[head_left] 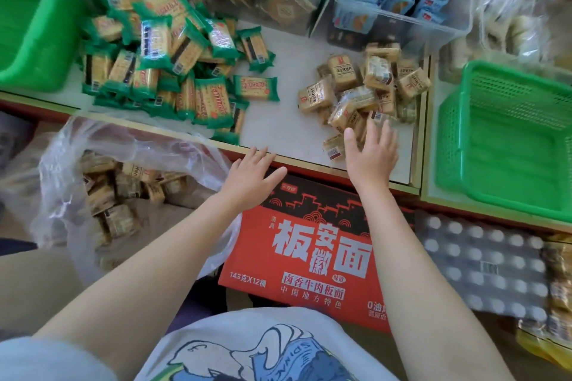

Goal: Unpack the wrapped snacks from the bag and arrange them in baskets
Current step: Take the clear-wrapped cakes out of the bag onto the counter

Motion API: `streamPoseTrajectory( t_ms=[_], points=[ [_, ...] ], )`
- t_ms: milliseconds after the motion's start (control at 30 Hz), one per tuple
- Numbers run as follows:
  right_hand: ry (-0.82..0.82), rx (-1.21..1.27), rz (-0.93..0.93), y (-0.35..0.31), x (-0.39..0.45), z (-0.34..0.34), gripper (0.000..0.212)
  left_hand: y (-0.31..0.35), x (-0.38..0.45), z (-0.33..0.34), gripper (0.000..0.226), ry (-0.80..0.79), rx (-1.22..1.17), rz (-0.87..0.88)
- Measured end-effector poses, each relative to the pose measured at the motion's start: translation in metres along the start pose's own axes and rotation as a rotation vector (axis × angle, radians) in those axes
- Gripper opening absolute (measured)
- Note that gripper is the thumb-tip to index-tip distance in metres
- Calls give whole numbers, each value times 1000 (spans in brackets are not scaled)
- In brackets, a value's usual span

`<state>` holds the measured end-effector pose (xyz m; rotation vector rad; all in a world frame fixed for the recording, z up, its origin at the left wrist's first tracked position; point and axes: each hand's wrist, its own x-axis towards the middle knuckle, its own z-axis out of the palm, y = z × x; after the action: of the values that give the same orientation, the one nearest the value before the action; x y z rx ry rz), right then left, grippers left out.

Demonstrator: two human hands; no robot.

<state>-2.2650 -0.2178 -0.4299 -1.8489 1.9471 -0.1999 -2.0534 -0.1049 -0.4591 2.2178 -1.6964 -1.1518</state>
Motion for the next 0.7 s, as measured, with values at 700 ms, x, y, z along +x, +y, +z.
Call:
streamPoseTrajectory(
  t_ms=[700],
  points=[
    [-669,164,23,-240,-176,295,46,-288,-164,36,59,30,-78,-418]
  ],
)
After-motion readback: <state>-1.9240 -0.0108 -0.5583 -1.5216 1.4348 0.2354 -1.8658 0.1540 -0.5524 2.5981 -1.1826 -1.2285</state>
